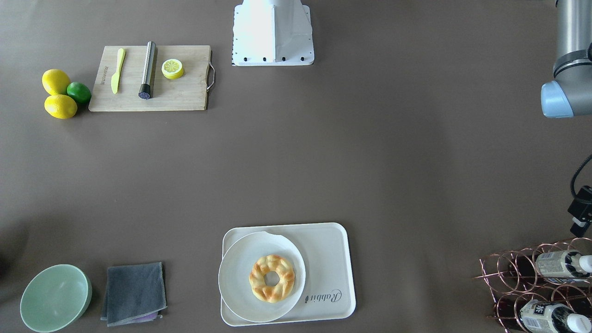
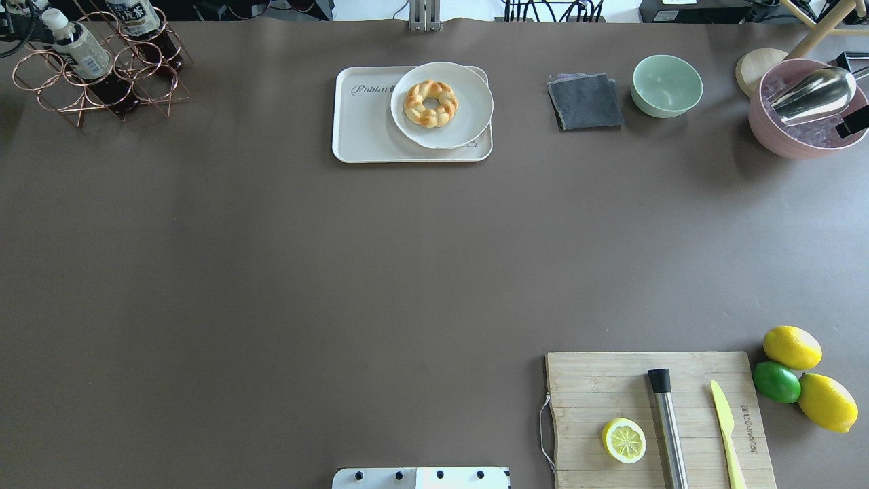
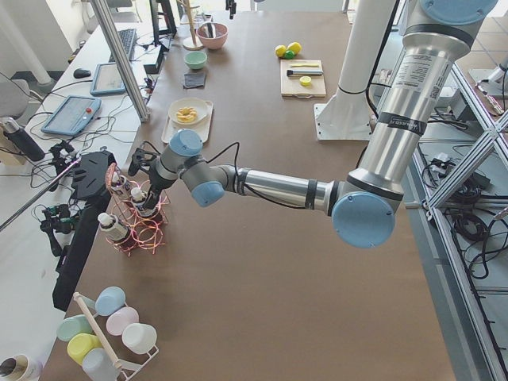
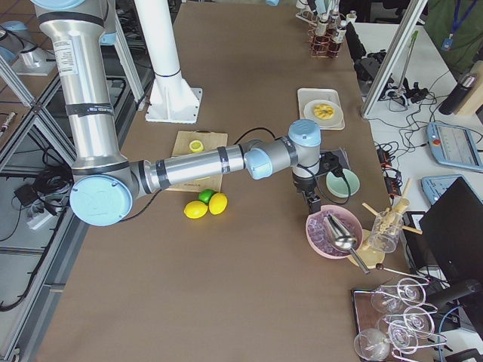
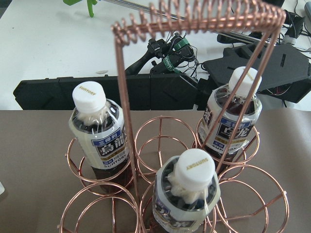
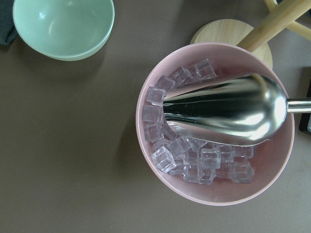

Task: Place tea on tray
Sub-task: 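Reach the left gripper into the copper rack and grasp a tea bottle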

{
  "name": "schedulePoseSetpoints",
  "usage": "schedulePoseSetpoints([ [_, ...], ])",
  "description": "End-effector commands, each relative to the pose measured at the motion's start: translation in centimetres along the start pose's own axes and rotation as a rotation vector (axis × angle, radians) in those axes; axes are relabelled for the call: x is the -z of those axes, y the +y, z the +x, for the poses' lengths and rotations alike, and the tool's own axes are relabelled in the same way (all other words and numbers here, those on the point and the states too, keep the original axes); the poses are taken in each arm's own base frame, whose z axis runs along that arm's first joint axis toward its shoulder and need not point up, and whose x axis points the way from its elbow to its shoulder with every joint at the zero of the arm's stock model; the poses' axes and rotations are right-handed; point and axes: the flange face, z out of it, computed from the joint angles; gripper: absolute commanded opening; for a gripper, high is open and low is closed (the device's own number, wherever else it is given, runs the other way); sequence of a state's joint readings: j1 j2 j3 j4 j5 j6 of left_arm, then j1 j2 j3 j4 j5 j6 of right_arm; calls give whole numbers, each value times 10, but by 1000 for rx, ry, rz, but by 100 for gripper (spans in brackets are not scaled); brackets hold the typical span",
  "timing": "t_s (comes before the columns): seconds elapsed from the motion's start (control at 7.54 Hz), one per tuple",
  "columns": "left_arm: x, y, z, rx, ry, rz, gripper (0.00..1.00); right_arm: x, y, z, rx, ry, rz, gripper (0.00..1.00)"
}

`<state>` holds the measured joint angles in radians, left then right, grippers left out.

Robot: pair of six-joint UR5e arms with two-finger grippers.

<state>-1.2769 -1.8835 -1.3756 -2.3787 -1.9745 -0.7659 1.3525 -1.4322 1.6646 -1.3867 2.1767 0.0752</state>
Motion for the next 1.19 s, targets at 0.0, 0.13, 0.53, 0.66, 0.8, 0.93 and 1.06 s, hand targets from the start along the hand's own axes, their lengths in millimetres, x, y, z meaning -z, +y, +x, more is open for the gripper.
schedulePoseSetpoints([
  [0.0, -13, -24, 16, -3, -18, 25, 73, -2, -1, -3, 5, -1, -2, 100],
  [0.13, -14, -26, 18, -5, -18, 27, 70, -2, -1, -3, 3, -1, -2, 100],
  [0.53, -24, -33, 16, -7, -43, 36, 67, -2, -1, -3, 7, 2, -2, 100],
  [0.66, -25, -35, 17, -5, -43, 37, 67, -2, -1, -4, 8, 2, 0, 100],
  [0.8, -27, -38, 20, -6, -43, 39, 67, -2, -1, -3, 7, 3, -2, 100],
  [0.93, -33, -40, 24, -7, -53, 42, 67, -2, -1, -3, 7, 5, -1, 100],
  [1.06, -36, -37, 27, -15, -54, 50, 67, -2, -2, -3, 7, 6, -1, 100],
])
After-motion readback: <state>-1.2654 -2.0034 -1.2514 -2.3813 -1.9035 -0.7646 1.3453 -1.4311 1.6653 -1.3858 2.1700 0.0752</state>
